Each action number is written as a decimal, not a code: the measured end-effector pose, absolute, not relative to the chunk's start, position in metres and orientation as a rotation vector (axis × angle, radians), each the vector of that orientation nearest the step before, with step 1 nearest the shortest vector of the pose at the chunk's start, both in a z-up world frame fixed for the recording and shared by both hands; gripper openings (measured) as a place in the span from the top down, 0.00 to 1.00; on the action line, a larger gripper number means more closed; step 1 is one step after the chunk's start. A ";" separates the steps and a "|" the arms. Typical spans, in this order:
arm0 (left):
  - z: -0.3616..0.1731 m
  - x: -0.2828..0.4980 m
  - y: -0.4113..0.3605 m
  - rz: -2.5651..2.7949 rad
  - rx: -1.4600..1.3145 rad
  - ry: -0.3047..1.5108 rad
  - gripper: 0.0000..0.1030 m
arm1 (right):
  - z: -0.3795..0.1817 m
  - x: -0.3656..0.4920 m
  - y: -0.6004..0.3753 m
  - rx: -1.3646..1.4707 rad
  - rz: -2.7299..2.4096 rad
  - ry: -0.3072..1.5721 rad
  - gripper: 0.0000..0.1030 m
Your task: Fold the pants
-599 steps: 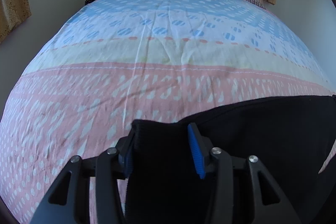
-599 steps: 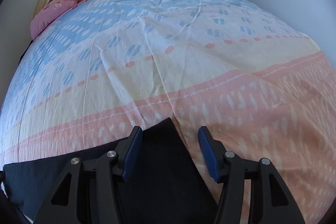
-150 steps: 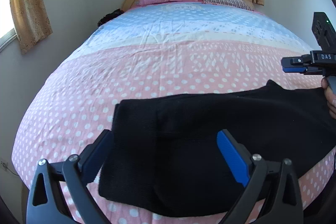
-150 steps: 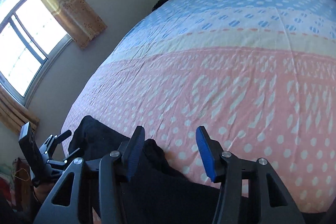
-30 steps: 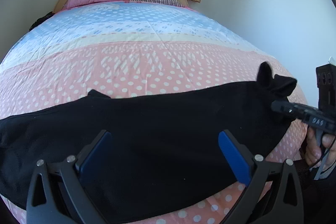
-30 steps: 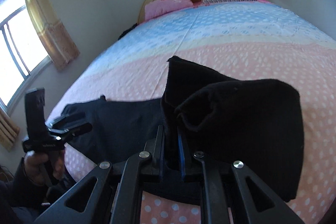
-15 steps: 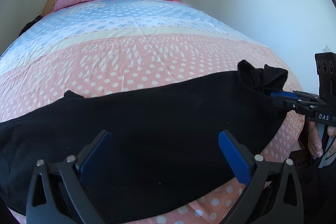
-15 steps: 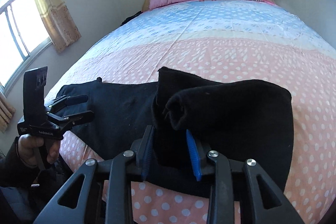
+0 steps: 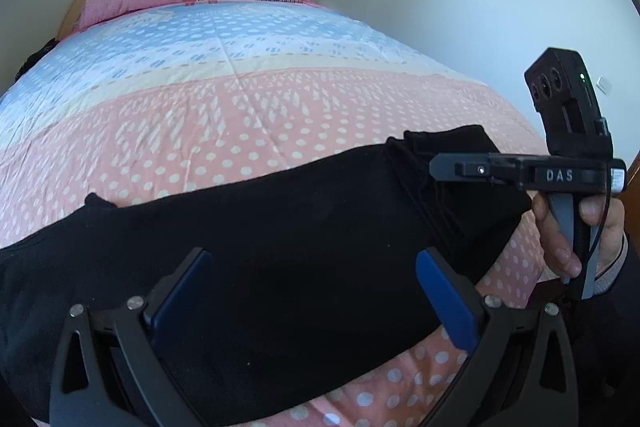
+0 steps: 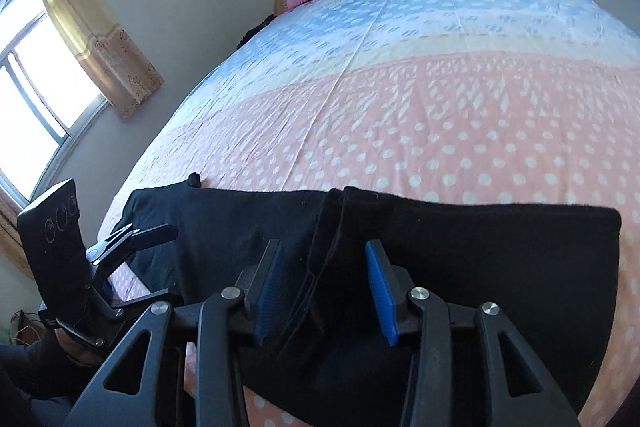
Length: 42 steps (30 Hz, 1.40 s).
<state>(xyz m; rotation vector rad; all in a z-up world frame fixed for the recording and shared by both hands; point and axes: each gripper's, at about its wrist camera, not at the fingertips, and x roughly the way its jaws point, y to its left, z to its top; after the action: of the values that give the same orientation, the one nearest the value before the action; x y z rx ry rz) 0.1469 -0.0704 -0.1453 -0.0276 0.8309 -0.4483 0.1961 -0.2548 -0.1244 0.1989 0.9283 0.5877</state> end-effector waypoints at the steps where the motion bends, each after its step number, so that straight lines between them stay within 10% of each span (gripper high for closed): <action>1: -0.145 0.150 -0.072 -0.448 -0.026 0.830 0.00 | -0.121 0.189 -0.256 0.165 0.564 0.920 0.58; 12: -0.149 0.159 -0.078 -0.418 -0.047 0.859 0.00 | -0.127 0.134 -0.230 -0.028 0.558 0.899 0.59; 20: -0.148 0.161 -0.071 -0.412 -0.078 0.860 0.00 | -0.126 0.123 -0.222 -0.076 0.534 0.891 0.93; 27: -0.146 0.166 -0.088 -0.455 -0.061 0.868 0.00 | -0.136 0.124 -0.220 -0.127 0.546 0.929 0.93; 32: -0.142 0.173 -0.115 -0.510 -0.047 0.866 0.00 | -0.116 0.112 -0.251 -0.082 0.507 0.826 0.62; 35: -0.145 0.182 -0.133 -0.539 -0.055 0.885 0.01 | -0.101 0.107 -0.289 0.019 0.447 0.723 0.62; 42: -0.157 0.195 -0.167 -0.585 -0.114 0.963 0.23 | -0.102 0.109 -0.342 0.210 0.286 0.622 0.60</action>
<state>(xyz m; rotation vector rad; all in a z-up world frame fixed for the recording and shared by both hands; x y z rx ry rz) 0.1951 -0.1674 -0.1572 -0.1140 0.9634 -0.5850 0.1086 -0.3423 -0.1018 0.2103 0.6224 0.2862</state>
